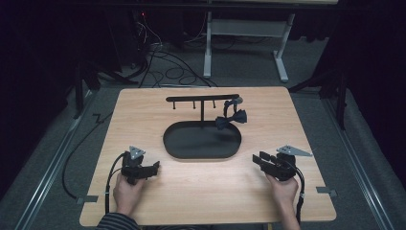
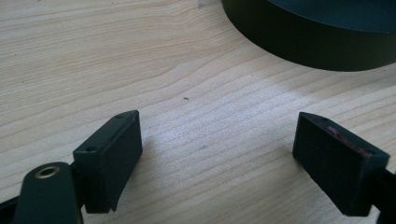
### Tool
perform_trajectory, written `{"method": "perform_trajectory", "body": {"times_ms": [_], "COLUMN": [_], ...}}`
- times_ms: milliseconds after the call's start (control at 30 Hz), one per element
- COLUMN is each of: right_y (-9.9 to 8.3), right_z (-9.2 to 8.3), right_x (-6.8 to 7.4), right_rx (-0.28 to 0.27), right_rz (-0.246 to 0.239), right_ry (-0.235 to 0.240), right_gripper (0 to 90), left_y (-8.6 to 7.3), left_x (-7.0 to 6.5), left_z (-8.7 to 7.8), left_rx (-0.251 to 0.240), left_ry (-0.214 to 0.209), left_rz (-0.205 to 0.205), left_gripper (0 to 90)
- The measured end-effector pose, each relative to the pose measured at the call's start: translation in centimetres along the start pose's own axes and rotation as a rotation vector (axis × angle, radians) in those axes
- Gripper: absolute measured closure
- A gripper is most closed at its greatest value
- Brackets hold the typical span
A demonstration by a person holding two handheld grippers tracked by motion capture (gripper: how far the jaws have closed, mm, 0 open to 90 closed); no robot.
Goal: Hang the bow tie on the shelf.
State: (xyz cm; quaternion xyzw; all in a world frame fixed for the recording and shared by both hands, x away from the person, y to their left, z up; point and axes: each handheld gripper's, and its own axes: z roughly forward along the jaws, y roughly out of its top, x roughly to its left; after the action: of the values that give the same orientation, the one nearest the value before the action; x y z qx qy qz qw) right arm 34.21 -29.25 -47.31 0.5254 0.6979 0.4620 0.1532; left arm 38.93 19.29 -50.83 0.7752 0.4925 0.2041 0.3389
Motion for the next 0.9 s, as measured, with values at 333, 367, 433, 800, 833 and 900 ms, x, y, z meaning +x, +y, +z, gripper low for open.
{"method": "perform_trajectory", "body": {"times_ms": [333, 367, 433, 800, 833, 900], "right_y": [-0.7, -0.8, -0.9, -1.9, -2.1, -2.2], "right_z": [1.0, 1.2, 1.5, 3.1, 3.1, 3.2], "right_x": [0.3, 0.3, 0.5, 1.7, 1.7, 2.0], "right_rx": [0.074, 0.082, 0.102, 0.174, 0.164, 0.166], "right_rz": [-0.033, -0.039, -0.059, -0.181, -0.189, -0.213], "right_ry": [-0.039, -0.048, -0.068, -0.159, -0.166, -0.18], "right_gripper": [56.6, 56.5, 56.2, 49.5, 49.3, 48.4], "left_y": [0.0, 0.0, 0.0, 0.0, 0.0, 0.0], "left_x": [0.0, 0.0, 0.0, 0.0, 0.0, 0.0], "left_z": [0.0, 0.0, 0.0, 0.0, 0.0, 0.0], "left_rx": [0.0, 0.0, 0.0, 0.0, 0.0, 0.0], "left_ry": [0.0, 0.0, 0.0, 0.001, 0.001, 0.001], "left_rz": [0.0, 0.0, 0.0, 0.0, 0.0, 0.001], "left_gripper": [16.1, 16.1, 16.1, 16.1, 16.1, 16.1]}}
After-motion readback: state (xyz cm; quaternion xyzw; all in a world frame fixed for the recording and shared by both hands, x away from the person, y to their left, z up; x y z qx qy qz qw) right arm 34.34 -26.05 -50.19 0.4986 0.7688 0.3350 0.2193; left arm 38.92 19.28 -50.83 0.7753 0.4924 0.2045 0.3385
